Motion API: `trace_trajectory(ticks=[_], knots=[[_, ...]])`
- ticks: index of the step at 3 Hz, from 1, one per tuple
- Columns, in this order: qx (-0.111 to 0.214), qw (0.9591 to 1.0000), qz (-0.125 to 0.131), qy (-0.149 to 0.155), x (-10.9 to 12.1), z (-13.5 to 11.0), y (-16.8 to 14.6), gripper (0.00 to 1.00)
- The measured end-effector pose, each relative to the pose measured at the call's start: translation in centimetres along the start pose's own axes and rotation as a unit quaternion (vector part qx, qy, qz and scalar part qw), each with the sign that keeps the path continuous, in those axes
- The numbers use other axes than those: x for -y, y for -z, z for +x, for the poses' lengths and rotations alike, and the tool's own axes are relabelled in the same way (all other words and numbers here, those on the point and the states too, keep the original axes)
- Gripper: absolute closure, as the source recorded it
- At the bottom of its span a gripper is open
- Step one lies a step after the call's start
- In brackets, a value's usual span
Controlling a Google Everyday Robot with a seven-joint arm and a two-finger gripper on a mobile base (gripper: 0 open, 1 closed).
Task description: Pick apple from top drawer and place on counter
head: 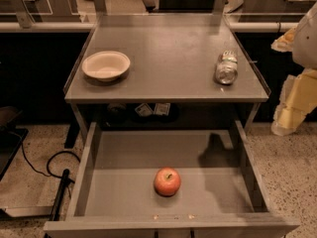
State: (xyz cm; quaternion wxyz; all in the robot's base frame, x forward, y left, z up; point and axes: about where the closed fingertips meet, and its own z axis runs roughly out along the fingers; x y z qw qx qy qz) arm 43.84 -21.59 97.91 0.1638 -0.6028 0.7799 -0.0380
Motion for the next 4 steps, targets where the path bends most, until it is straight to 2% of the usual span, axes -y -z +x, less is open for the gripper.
trace_trajectory(ticks=[1,2,3,4], knots=[[0.003,1.0,0.004,-0.001,-0.2,-0.3,0.0,0.0],[0.012,0.9999,0.008,0.0,-2.1,-2.1,-1.1,0.0],[0.013,0.9998,-0.017,0.007,-4.7,-4.2,-5.0,0.0],[0.015,0.9985,-0.051,0.013,-6.9,-5.6,-8.7,0.0]])
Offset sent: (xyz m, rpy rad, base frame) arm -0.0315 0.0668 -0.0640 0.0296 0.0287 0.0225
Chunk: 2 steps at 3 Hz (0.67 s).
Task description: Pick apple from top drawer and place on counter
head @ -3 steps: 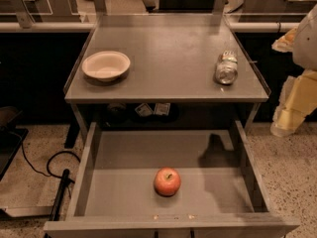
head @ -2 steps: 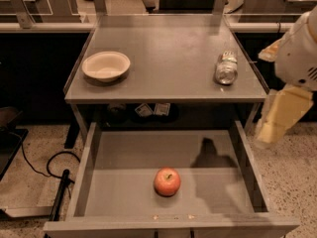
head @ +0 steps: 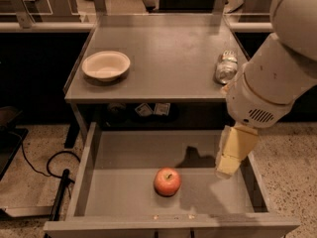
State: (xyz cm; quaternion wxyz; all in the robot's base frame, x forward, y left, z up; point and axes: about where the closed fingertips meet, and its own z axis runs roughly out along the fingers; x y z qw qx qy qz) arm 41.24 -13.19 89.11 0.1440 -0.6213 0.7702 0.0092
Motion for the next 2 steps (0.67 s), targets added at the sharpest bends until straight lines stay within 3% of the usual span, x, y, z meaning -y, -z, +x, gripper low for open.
trace_trajectory(ticks=[2], knots=[[0.001,1.0,0.001,0.004,-0.3,-0.7,-1.7,0.0]])
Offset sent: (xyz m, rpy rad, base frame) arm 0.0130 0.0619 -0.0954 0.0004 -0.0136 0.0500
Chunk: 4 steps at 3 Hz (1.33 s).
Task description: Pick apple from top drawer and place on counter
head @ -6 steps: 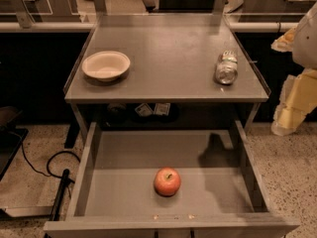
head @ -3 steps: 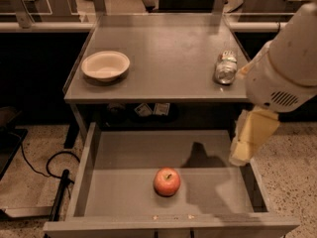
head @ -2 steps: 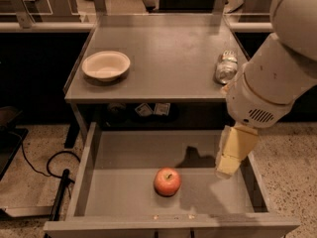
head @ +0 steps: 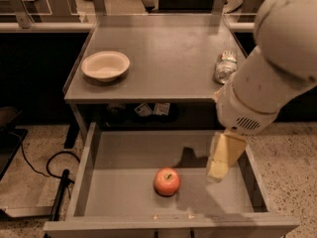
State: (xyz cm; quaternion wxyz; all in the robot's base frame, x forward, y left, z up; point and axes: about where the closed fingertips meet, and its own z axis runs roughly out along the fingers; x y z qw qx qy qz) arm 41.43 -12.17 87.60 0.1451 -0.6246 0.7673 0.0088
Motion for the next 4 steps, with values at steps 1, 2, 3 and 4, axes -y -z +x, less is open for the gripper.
trace_trajectory(ticks=[1,2,3,4], knots=[[0.004,0.9997,-0.006,0.024,-0.2,-2.9,-7.7,0.0],[0.008,0.9997,-0.004,0.024,-0.4,-3.0,-7.9,0.0],[0.017,0.9993,-0.008,0.031,-1.3,-4.9,-10.4,0.0],[0.031,0.9988,-0.012,0.037,-1.6,-6.6,-12.7,0.0]])
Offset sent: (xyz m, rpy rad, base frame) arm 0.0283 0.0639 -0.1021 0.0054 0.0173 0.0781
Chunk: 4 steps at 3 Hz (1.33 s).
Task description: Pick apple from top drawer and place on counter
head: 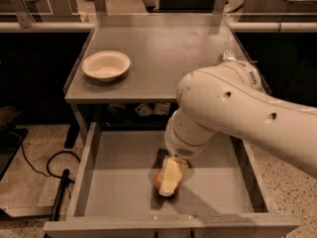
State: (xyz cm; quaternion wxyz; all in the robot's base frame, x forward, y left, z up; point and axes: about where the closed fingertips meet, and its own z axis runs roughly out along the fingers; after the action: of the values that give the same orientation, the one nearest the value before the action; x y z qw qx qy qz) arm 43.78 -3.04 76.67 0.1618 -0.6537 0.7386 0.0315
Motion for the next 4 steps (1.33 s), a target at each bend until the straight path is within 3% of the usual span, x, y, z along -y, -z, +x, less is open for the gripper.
trace_trajectory(ticks=[2,4], knots=[[0.024,0.9997,-0.007,0.0,-0.5,-0.9,-3.8,0.0],[0.038,0.9991,-0.014,-0.013,-0.5,0.3,-7.1,0.0]])
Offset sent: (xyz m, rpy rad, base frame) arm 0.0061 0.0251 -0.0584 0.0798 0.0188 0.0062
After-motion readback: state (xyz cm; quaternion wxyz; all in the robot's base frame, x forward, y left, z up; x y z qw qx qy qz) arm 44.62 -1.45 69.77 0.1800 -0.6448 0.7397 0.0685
